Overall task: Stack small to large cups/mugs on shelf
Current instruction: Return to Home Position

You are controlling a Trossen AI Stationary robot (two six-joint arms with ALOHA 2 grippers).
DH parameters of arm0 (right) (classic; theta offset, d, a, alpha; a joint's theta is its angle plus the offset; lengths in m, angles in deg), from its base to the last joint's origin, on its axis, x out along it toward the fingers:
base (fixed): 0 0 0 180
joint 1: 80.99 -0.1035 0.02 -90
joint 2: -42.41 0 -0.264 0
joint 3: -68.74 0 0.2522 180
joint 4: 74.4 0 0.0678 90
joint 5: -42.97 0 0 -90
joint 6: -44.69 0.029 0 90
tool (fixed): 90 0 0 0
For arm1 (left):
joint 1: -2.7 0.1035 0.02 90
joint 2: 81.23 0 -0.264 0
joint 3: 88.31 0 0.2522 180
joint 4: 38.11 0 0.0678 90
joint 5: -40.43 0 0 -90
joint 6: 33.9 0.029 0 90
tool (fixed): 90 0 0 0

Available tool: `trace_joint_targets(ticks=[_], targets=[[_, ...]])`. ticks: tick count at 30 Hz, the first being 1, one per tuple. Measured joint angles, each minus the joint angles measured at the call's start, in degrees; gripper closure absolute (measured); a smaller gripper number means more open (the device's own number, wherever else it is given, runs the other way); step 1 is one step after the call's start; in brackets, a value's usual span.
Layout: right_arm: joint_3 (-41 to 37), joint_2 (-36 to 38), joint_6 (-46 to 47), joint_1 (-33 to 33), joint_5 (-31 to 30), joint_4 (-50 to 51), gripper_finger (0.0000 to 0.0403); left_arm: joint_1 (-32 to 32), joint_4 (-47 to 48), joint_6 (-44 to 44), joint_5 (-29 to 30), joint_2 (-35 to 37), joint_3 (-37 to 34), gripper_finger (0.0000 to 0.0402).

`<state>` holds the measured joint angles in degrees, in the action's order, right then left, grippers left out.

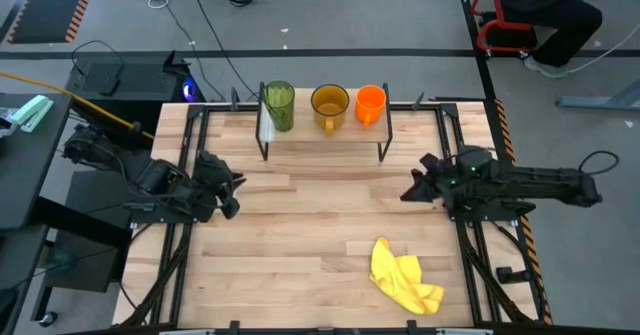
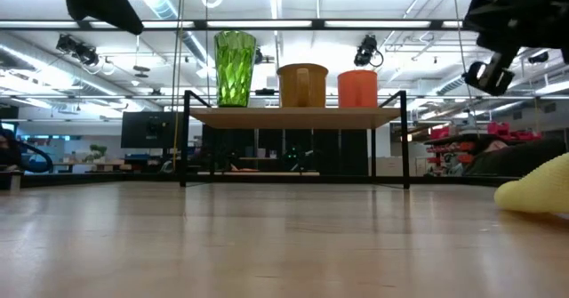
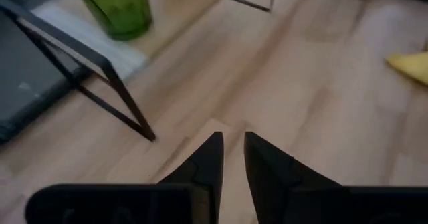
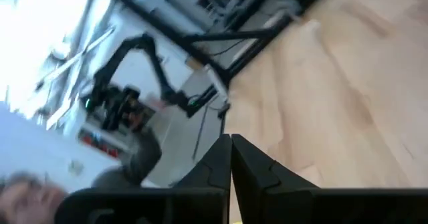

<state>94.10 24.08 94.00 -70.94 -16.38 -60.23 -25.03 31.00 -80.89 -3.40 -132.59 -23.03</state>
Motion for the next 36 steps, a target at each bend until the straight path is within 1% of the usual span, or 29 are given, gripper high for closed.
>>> trace_joint_targets(ticks=[2, 3, 5, 7, 9, 12, 15, 17, 18, 20, 22, 25, 27, 29, 33, 36], targets=[[-0.04, -0.04, -3.97, -2.58, -0.14, -2.44, 0.0385, -0.45, -0.18, 0.96, -1.56, -0.01, -0.02, 0.0333], [-0.04, -0.04, -6.03, -4.14, -0.19, -4.53, 0.0384, -1.13, -1.7, 2.19, -1.48, -0.18, -0.53, 0.0332], [-0.04, -0.04, -9.96, -7.87, -1.03, -10.94, 0.0384, -2.91, -7.69, 5.62, -0.76, -0.28, -1.97, 0.0329], [-0.03, -0.03, -14.51, -12.32, -2.47, -18.34, 0.0384, -4.9, -17.21, 11.32, -0.41, -0.2, -4.22, 0.0327], [-0.02, 0.03, -19.09, -17.21, -2.55, -24.32, 0.0384, -7.04, -27.96, 17.81, -0.75, -0.19, -7.78, 0.0327], [0.0, -0.04, -25.13, -24.58, -2.99, -28.13, 0.0385, -9.42, -41.28, 26.45, -3.0, -0.24, -12.82, 0.0331], [-0.29, -0.48, -30.05, -30.93, -8.23, -28.93, 0.0385, -10.05, -50.48, 31.54, -5.28, 0.65, -16.85, 0.0334], [-2.05, -1.28, -32.16, -34.45, -12.85, -30.6, 0.0386, -9.95, -52.88, 33.26, -5.63, 1.7, -19.27, 0.0334], [-3.55, -1.8, -32.89, -35.98, -14.8, -32.39, 0.0386, -9.74, -53.73, 33.75, -5.64, 2.52, -20.33, 0.0333], [-7.61, -2.92, -34.21, -38.43, -16.69, -39.58, 0.0386, -9.02, -55.96, 33.92, -6.16, 4.49, -22.64, 0.033], [-11.13, -4.01, -35.9, -39.98, -16.61, -46.15, 0.0386, -8.14, -59.46, 34.92, -8.04, 6.72, -25.96, 0.0327], [-9.48, -5.08, -37.53, -40.57, -16.67, -44.71, 0.0386, -5.88, -68.6, 39.89, -13.38, 10.13, -30.77, 0.0324], [-8.29, -5.74, -37.78, -40.34, -16.67, -44.81, 0.0386, -3.84, -71.73, 41.91, -17.51, 12.85, -32.69, 0.0325], [-7.22, -5.79, -37.21, -39.47, -15.4, -43.58, 0.0386, -1.59, -72.21, 43.35, -21.03, 15.15, -33.31, 0.0327], [-5.39, -5.79, -34.98, -36.7, -12.48, -40.25, 0.0386, 3.11, -70.73, 44.78, -25.32, 19.29, -34.26, 0.0332], [-4.43, -5.74, -34.44, -33.59, -7.55, -40.31, 0.0386, 7.12, -68.26, 44.94, -28.72, 22.24, -34.3, 0.0332]])
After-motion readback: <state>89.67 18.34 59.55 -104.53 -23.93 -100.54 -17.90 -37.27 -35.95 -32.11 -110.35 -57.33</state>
